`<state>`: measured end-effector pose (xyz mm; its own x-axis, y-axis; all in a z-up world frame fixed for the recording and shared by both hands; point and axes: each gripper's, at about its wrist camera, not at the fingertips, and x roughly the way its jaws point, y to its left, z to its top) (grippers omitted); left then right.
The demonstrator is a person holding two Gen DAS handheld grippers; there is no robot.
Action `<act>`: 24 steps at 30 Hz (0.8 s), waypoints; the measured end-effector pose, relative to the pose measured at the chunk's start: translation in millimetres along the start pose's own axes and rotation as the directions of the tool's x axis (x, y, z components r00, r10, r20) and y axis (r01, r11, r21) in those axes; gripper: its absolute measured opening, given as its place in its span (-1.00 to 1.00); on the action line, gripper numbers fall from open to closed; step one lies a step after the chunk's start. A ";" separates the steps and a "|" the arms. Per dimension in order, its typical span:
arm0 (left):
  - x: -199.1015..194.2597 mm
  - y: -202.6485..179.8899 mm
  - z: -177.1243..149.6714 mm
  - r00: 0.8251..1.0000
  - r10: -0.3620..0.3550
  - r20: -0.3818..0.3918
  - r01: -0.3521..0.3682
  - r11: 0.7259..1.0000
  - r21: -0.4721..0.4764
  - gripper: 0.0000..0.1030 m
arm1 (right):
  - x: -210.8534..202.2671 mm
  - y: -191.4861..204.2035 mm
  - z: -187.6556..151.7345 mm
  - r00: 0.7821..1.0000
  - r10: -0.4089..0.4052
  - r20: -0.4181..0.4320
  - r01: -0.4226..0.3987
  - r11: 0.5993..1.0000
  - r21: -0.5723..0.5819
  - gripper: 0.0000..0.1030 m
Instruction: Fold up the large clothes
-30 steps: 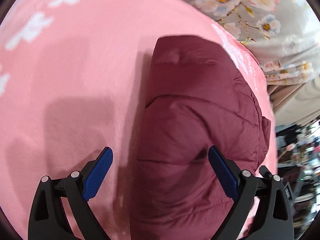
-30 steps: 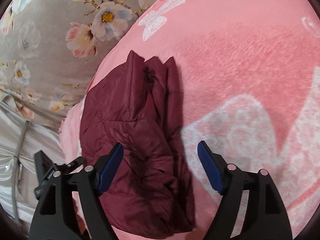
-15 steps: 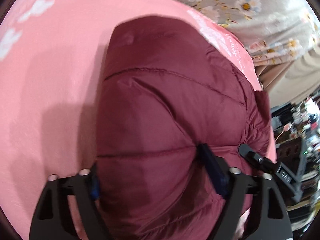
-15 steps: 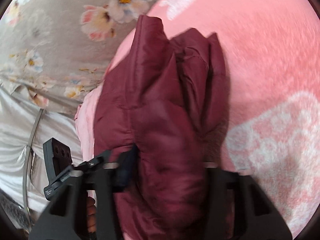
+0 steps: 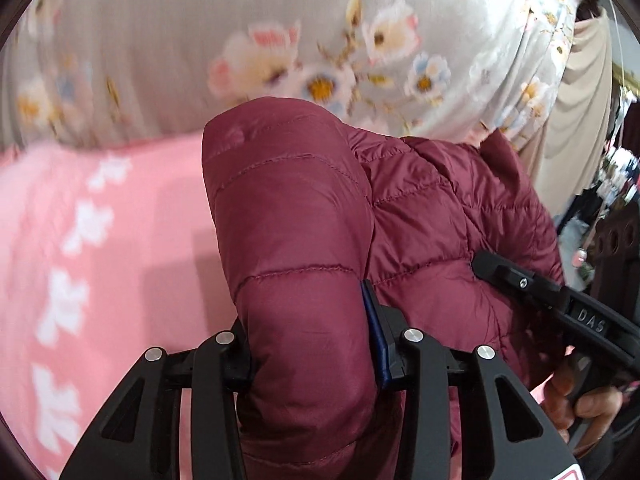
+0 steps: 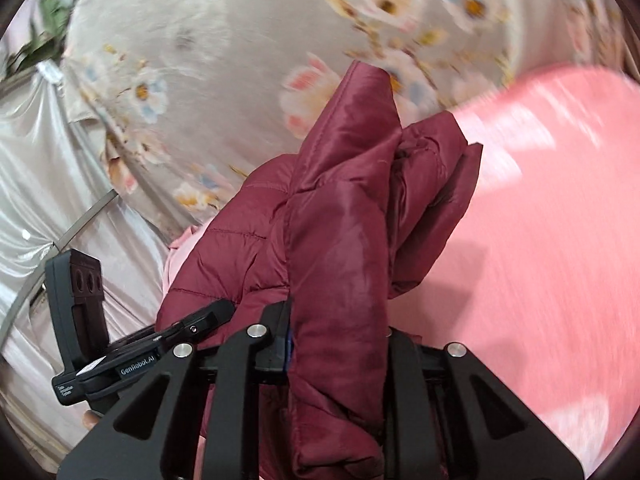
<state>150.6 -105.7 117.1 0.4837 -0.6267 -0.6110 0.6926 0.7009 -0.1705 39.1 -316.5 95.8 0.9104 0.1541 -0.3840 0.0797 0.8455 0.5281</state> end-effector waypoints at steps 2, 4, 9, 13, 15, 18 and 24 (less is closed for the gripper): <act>2.2 9.3 14.6 0.998 0.047 0.045 -0.048 0.998 0.027 -0.27 | 20.5 11.3 13.7 1.000 0.016 0.020 -0.015 0.999 -0.039 -0.67; 4.8 21.8 24.5 0.994 0.083 0.074 -0.087 0.995 0.044 -0.27 | 39.1 20.1 22.9 0.999 0.026 0.028 -0.024 0.998 -0.061 -0.67; 32.1 67.8 48.1 0.984 0.135 0.117 -0.139 0.990 0.032 -0.27 | 104.6 32.9 40.3 0.998 0.059 0.037 -0.056 0.995 -0.085 -0.67; 62.4 101.6 55.4 0.981 0.153 0.120 -0.157 0.987 0.025 -0.27 | 153.5 27.2 41.2 0.998 0.068 0.008 -0.067 0.996 -0.064 -0.67; 80.7 113.5 53.5 0.982 0.157 0.102 -0.160 0.987 0.019 -0.27 | 179.1 17.9 37.7 0.998 0.060 -0.016 -0.061 0.997 -0.048 -0.67; 110.1 129.1 46.7 0.985 0.162 0.063 -0.163 0.987 0.010 -0.27 | 211.7 6.7 29.9 0.998 0.031 -0.056 -0.034 0.999 -0.041 -0.67; 150.4 151.3 23.4 0.980 0.193 0.040 -0.193 0.981 0.000 -0.23 | 249.5 -20.2 12.1 0.996 -0.031 -0.083 0.031 0.999 -0.006 -0.64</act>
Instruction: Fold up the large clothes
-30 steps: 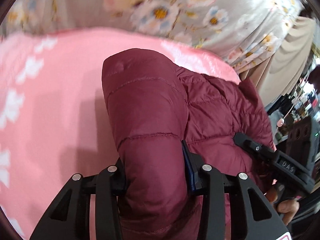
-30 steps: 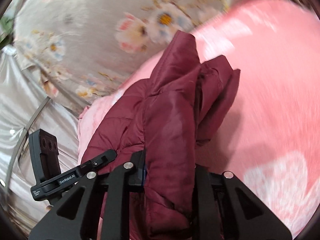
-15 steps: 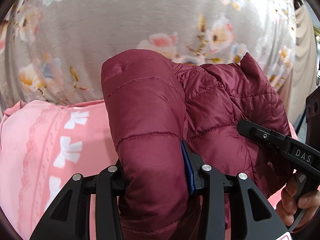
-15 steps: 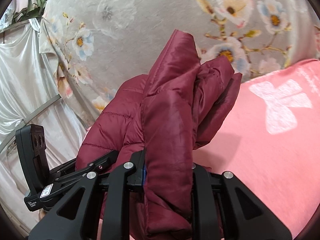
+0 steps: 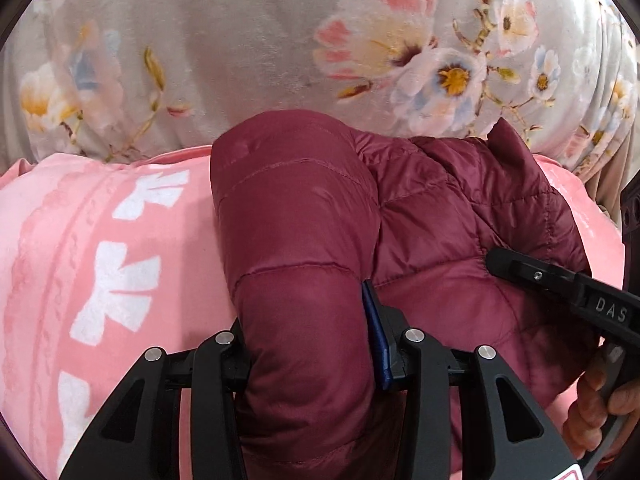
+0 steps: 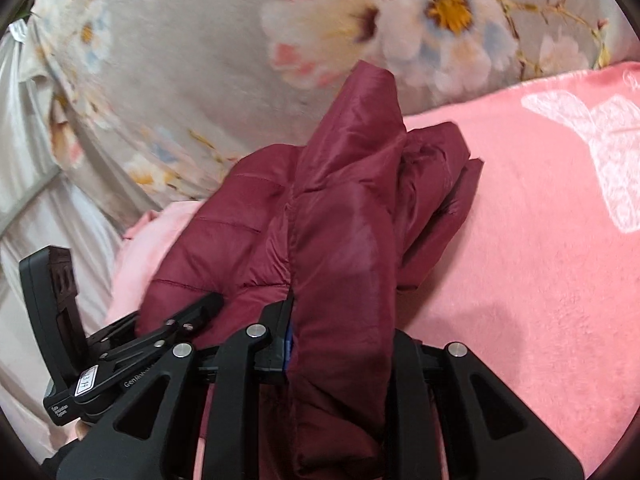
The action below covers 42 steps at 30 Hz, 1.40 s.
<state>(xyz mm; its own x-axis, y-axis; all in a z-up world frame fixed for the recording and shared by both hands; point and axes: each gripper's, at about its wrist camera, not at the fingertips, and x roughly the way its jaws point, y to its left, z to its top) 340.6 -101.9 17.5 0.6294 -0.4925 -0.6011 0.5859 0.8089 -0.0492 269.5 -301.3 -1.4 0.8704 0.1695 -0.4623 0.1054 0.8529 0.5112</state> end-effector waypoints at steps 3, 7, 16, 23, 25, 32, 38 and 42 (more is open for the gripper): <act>5.3 6.0 -3.1 1.000 -0.011 0.002 0.011 1.000 -0.027 -0.11 | 9.0 -10.7 -4.2 1.000 -0.012 -0.016 0.013 1.000 0.024 -0.52; 11.2 6.3 -4.8 0.998 0.046 -0.039 -0.048 0.998 -0.030 0.15 | 12.4 -16.0 -4.4 0.998 -0.037 -0.049 0.039 0.998 0.039 -0.27; -27.4 6.5 17.9 0.961 0.237 -0.143 -0.247 0.967 -0.059 0.31 | -46.7 -4.6 9.5 0.969 -0.247 -0.015 0.247 0.969 0.008 -0.03; -31.5 -20.2 52.7 0.949 0.291 -0.124 -0.296 0.955 -0.027 0.24 | -52.1 63.2 42.1 0.924 -0.356 0.140 0.380 0.893 -0.239 -0.61; -24.2 -25.6 59.8 0.946 0.299 -0.125 -0.304 0.952 -0.021 0.23 | -41.0 69.1 48.7 0.925 -0.355 0.136 0.379 0.890 -0.255 -0.71; 22.5 -24.7 58.2 0.936 0.293 -0.196 -0.305 0.952 -0.033 0.18 | 17.4 45.7 47.7 0.915 -0.401 0.047 0.401 0.889 -0.221 -0.76; 41.4 -25.7 40.8 0.930 0.319 -0.184 -0.326 0.945 -0.009 0.21 | 42.0 18.4 33.7 0.907 -0.422 0.001 0.415 0.890 -0.189 -0.83; 46.8 -30.5 35.0 0.928 0.342 -0.150 -0.345 0.939 0.009 0.21 | 50.3 14.3 25.0 0.898 -0.440 0.017 0.434 0.877 -0.208 -0.83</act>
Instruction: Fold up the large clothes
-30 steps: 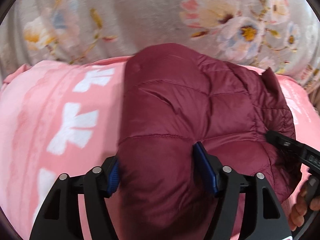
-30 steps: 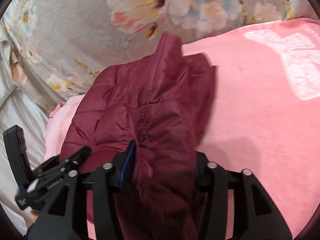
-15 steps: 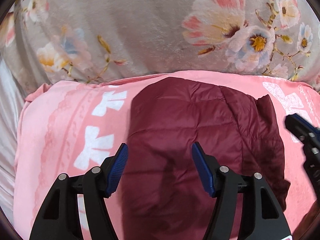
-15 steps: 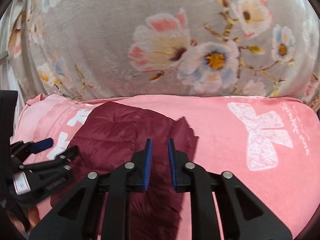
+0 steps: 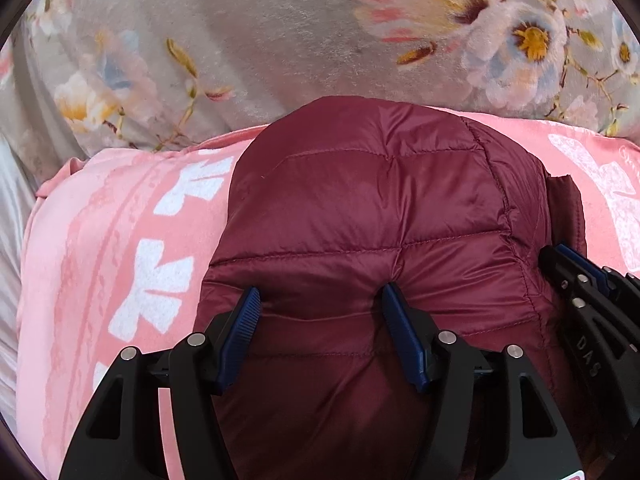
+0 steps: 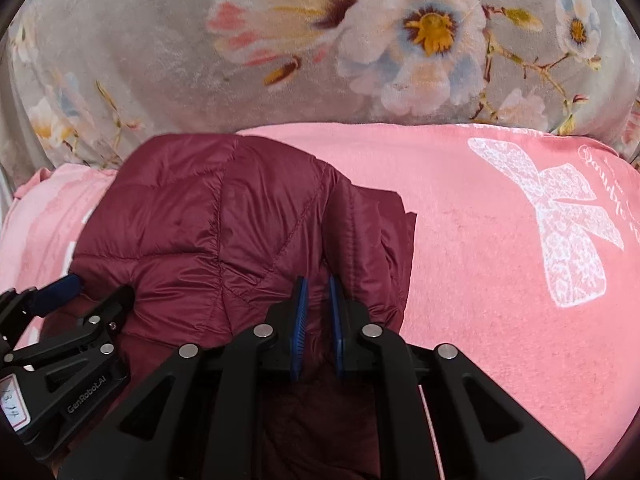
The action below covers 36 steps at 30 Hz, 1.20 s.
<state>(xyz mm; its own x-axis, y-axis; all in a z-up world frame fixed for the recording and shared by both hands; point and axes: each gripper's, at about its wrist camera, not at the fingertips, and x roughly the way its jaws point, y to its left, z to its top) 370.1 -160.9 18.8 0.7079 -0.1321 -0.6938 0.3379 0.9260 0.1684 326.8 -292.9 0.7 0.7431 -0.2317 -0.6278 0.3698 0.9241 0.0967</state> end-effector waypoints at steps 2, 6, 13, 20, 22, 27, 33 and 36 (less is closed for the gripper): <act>2.9 -1.0 -2.2 1.000 -0.002 0.013 0.002 1.000 -0.003 0.21 | 2.5 1.1 -3.4 1.000 -0.010 0.010 0.011 1.000 -0.012 -0.83; 7.6 -1.3 -5.6 0.999 -0.003 0.034 0.003 1.000 -0.007 0.22 | 4.6 -0.8 -3.6 1.000 0.001 0.006 -0.001 1.000 -0.005 -0.83; 11.4 -7.3 -10.5 0.997 0.022 0.070 -0.022 1.000 0.004 0.22 | 5.7 -0.6 -2.9 1.000 0.003 -0.001 -0.003 1.000 -0.005 -0.83; 10.9 -9.2 -11.0 0.996 0.032 0.081 -0.033 0.999 0.005 0.22 | 6.7 -1.4 -4.4 1.000 0.008 -0.003 -0.008 1.000 0.000 -0.83; 11.4 -9.2 -11.3 0.996 0.034 0.082 -0.035 0.999 0.006 0.22 | 7.5 -1.5 -4.5 1.000 0.010 -0.004 -0.010 1.000 0.001 -0.83; 11.0 -9.4 -11.7 0.996 0.035 0.082 -0.036 0.999 0.006 0.22 | 8.0 -1.7 -4.5 1.000 0.011 -0.006 -0.011 1.000 0.002 -0.83; 11.5 -9.4 -11.6 0.996 0.032 0.081 -0.033 0.999 0.003 0.22 | 8.0 -1.9 -4.2 1.000 0.010 -0.007 -0.010 1.000 0.003 -0.83; 11.9 -10.2 -11.2 0.996 0.032 0.079 -0.033 0.999 0.003 0.22 | 9.6 -2.1 -4.8 1.000 0.012 -0.011 -0.012 1.000 0.005 -0.83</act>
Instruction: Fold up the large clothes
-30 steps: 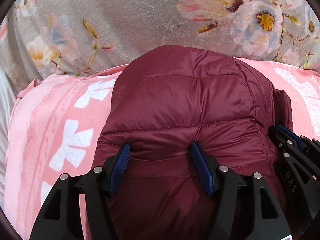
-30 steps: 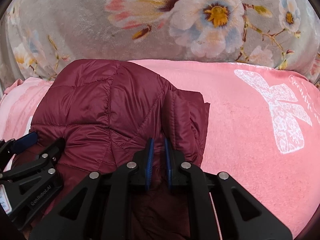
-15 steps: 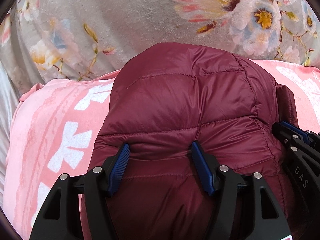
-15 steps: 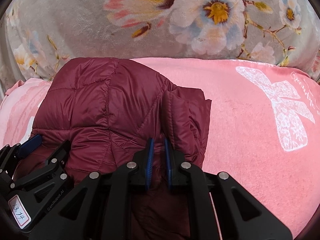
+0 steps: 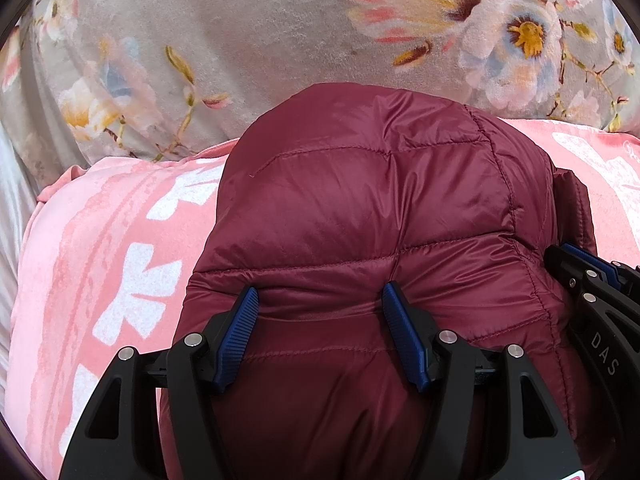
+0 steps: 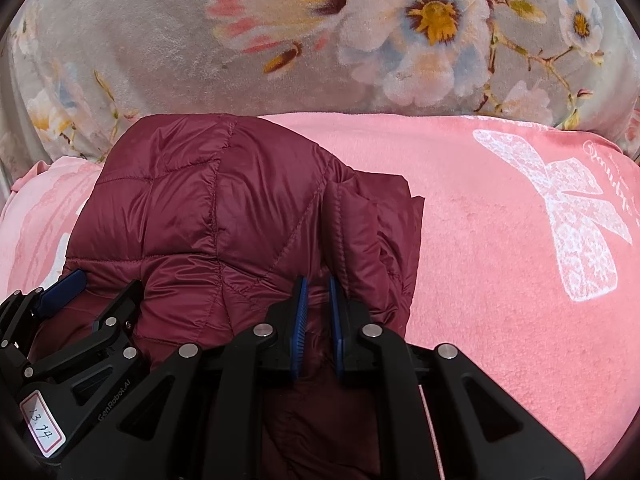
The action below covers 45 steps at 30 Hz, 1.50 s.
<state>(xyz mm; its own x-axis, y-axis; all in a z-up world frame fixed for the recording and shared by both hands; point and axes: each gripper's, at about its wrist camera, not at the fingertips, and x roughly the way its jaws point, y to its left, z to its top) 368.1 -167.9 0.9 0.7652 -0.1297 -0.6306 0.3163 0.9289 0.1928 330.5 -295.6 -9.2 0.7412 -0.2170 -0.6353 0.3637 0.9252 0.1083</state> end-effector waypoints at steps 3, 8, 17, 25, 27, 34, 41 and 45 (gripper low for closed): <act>0.3 -0.3 0.4 1.000 -0.001 -0.001 0.001 1.000 -0.002 0.22 | 0.7 0.0 -0.2 1.000 0.002 -0.002 -0.002 1.000 0.003 -0.82; -15.2 14.2 -4.1 0.999 -0.049 -0.007 0.049 0.999 -0.017 0.27 | -32.0 -19.9 -0.4 0.999 0.048 0.003 -0.048 0.997 0.057 -0.81; -63.0 46.8 -46.8 0.994 -0.062 -0.094 0.055 0.995 -0.082 0.46 | -53.1 -38.9 -55.4 0.989 -0.061 -0.136 0.062 0.998 0.008 -0.74; -110.7 58.8 -90.1 0.985 -0.105 -0.140 0.084 0.985 -0.150 0.48 | -145.4 -21.0 -97.3 0.998 -0.038 -0.045 0.037 0.999 -0.021 -0.23; -124.2 56.4 -111.9 0.983 -0.100 -0.151 0.077 0.985 -0.155 0.48 | -166.6 -8.2 -119.6 0.999 -0.046 -0.029 0.044 0.997 -0.059 0.07; -168.0 49.9 -178.0 0.982 -0.059 -0.177 0.031 0.987 -0.155 0.56 | -215.5 21.3 -182.9 0.999 -0.043 0.008 0.043 0.991 -0.125 0.74; -193.1 52.6 -208.8 0.982 -0.036 -0.188 0.001 0.984 -0.179 0.57 | -246.6 28.9 -214.5 0.999 -0.050 -0.004 0.049 0.992 -0.120 0.81; -208.1 48.6 -217.5 0.989 0.028 -0.146 -0.051 0.986 -0.156 0.57 | -258.7 26.2 -222.9 0.998 -0.056 0.021 0.058 0.994 -0.097 0.81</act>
<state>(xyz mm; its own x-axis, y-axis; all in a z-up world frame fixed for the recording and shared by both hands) 102.3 -20.3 -22.0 0.6834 -0.0519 -0.7282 0.1860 0.9769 0.1050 22.5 -145.9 -12.5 0.7311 -0.2754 -0.6242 0.3500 0.9368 -0.0034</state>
